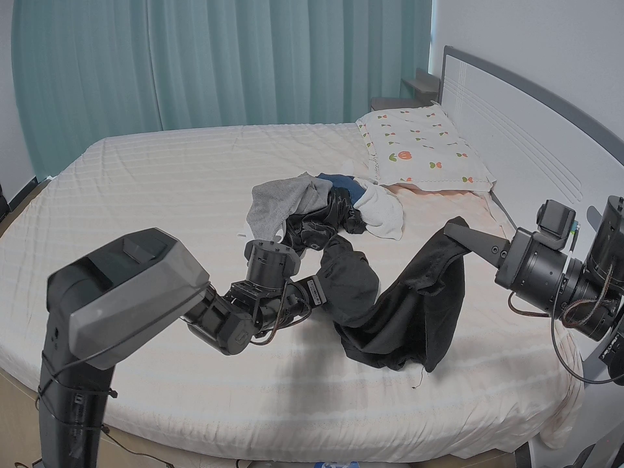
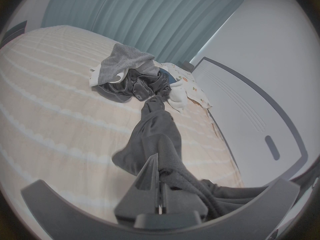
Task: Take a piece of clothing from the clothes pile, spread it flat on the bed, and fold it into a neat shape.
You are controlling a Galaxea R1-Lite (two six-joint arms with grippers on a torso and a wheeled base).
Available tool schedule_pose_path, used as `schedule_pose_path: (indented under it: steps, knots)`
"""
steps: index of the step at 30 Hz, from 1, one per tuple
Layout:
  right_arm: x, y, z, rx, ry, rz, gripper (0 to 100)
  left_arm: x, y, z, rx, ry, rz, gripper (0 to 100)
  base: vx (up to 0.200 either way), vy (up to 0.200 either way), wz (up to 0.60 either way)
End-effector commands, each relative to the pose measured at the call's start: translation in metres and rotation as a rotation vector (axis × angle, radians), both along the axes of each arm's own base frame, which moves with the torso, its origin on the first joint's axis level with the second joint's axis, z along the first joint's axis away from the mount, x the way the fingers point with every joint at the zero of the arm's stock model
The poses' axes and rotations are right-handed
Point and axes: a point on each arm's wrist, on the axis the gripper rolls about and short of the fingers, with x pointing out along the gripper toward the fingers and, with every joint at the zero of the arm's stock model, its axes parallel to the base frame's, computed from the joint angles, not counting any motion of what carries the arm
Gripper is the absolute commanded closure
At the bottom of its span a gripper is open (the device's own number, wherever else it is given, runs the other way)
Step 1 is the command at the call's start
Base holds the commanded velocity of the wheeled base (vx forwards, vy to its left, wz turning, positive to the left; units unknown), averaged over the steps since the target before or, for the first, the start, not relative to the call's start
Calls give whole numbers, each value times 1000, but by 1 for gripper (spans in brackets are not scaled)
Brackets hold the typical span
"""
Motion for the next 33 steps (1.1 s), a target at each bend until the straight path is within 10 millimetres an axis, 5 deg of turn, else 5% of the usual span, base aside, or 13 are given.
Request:
schedule_pose_path:
  steps: [1,8,10,11,15,20,33]
  knots:
    - [19,-3,-14,-32,47,-58,100,-57,29,81,-90,-38,-90,100,0,0,0]
    - [30,-8,2,-15,2,-127,100,-105,59,143,-127,-99,-92,100,0,0,0]
    - [30,-8,2,-15,2,-127,100,-105,59,143,-127,-99,-92,100,0,0,0]
    - [35,-5,13,-6,-16,-156,100,-127,72,164,-140,-121,-96,100,0,0,0]
    - [46,3,23,-41,23,-218,100,-157,84,182,-142,-148,-102,100,0,0,0]
    - [60,15,18,-107,40,-322,100,-182,100,190,-100,-109,-72,100,0,0,0]
    - [73,31,-4,-176,57,-375,100,-187,103,179,-12,-47,26,100,0,0,0]
